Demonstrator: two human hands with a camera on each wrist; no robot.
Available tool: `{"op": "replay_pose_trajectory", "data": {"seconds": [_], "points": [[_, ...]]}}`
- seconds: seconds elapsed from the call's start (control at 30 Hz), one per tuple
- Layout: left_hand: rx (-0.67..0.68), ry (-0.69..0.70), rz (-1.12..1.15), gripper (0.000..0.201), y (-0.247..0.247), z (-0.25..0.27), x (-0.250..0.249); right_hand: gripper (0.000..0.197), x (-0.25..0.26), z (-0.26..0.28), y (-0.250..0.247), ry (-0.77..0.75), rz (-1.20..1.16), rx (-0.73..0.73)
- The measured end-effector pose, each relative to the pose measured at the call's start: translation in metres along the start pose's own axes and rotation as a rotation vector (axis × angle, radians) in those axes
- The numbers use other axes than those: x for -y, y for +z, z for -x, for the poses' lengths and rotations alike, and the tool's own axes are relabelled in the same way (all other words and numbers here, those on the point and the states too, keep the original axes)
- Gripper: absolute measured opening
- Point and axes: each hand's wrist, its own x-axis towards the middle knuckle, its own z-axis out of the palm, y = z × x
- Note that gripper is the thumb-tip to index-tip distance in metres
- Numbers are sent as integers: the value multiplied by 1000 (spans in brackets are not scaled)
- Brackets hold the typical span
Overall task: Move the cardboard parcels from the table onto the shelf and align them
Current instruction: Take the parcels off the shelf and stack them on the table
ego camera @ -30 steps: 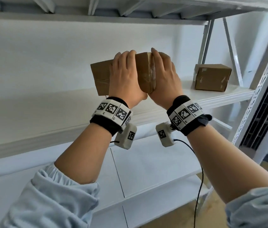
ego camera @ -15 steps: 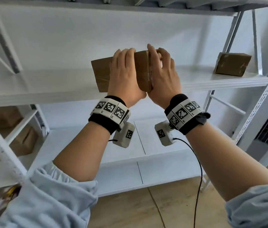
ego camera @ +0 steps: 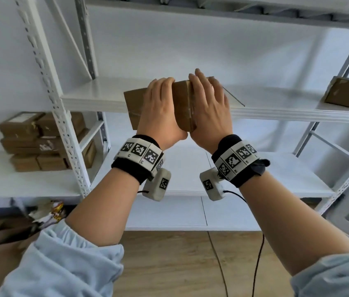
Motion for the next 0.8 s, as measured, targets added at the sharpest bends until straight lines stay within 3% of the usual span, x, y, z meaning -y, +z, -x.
{"op": "replay_pose_trajectory", "data": {"seconds": [0.2, 0.33, 0.57, 0.8], "points": [[-9, 11, 12, 114, -56, 19, 83, 81, 90, -24, 45, -89, -29, -28], [17, 5, -2, 106, -105, 28, 147, 80, 166, -44, 80, -78, -99, -34], [51, -20, 30, 105, -199, 51, 283, 79, 306, -80, 150, -112, -163, -40], [-12, -92, 69, 99, -246, 77, 396, 86, 416, -106, 217, -125, -214, 39]]}}
